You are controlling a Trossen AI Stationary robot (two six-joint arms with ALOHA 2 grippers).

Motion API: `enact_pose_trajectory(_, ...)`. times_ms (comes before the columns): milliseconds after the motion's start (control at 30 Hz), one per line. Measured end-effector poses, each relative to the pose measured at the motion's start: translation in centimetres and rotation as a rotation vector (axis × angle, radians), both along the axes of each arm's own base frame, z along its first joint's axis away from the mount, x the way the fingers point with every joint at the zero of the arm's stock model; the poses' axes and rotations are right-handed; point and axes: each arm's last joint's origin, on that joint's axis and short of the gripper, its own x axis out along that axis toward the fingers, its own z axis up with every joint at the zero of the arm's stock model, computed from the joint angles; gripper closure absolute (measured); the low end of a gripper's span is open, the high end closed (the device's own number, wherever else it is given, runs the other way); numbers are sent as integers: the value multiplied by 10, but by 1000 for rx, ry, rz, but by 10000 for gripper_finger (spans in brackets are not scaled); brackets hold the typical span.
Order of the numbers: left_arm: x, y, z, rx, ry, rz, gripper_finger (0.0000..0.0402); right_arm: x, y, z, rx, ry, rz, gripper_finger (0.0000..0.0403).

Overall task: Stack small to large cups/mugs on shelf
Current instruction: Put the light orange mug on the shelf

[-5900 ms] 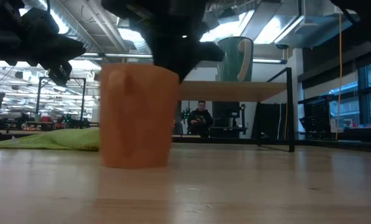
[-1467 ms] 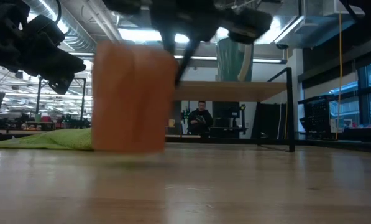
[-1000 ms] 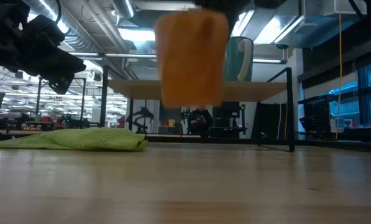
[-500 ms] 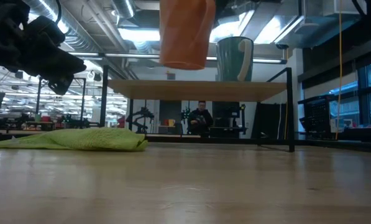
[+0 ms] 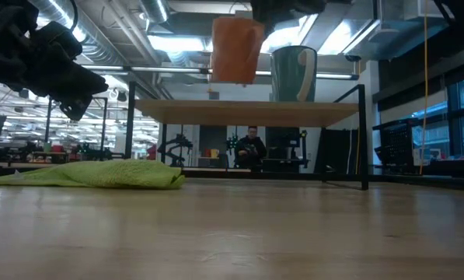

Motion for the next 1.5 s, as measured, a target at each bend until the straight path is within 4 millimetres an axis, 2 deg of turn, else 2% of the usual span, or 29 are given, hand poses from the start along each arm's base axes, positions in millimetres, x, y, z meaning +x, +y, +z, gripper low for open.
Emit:
enact_pose_trajectory(467,0,0,0,1,0,7,358,2,-42,2,-78,-11,-30,381)
enact_pose_trajectory(800,0,0,0,2,0,7,358,0,-58,2,-18,-14,-58,381)
enact_pose_trajectory(1167,0,0,0,2,0,7,358,3,-64,-9,29,8,-106,376)
enact_pose_trajectory(1500,0,0,0,7,0,6,358,6,-66,-11,42,-12,-113,376)
